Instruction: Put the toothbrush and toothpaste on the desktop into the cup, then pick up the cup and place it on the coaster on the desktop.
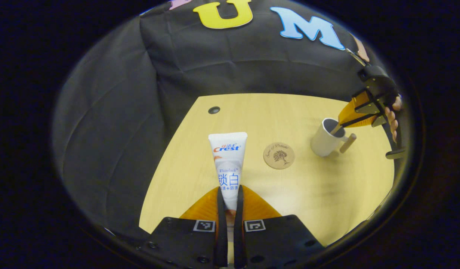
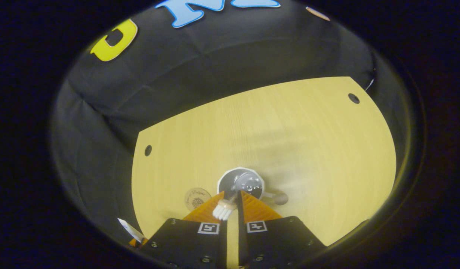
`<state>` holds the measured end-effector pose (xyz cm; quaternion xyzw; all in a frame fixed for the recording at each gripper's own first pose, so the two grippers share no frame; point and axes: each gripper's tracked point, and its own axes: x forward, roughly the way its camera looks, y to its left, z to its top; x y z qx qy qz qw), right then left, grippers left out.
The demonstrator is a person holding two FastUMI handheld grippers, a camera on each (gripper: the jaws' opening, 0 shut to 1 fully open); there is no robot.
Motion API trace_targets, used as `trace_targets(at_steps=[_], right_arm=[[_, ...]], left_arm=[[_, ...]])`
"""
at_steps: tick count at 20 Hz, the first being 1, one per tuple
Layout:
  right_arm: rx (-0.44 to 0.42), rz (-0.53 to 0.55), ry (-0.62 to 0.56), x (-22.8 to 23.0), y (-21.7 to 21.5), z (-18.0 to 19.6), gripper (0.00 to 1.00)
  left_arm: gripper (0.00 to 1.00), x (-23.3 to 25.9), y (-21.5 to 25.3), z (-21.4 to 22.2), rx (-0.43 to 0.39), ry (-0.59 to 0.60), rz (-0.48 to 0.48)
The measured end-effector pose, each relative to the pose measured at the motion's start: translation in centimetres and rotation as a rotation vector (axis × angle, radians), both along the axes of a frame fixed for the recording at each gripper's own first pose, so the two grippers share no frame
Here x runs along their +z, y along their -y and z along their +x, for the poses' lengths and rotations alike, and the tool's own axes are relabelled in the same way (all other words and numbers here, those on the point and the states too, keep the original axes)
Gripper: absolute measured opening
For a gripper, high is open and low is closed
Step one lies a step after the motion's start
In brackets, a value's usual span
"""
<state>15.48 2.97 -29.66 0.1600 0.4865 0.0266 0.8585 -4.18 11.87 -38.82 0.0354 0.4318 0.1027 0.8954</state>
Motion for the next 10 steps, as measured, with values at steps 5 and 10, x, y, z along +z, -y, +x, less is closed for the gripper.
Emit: trace_targets(at_steps=[5, 10], right_arm=[[-0.042, 0.043, 0.007, 0.6, 0.5, 0.4, 0.14], [-0.081, 0.078, 0.024, 1.6, 2.3, -0.8, 0.21]], left_arm=[[0.14, 1.7, 0.3, 1.6, -0.011, 0.058, -0.002], [0.14, 4.6, 1.4, 5.6, -0.066, 0.153, 0.042]])
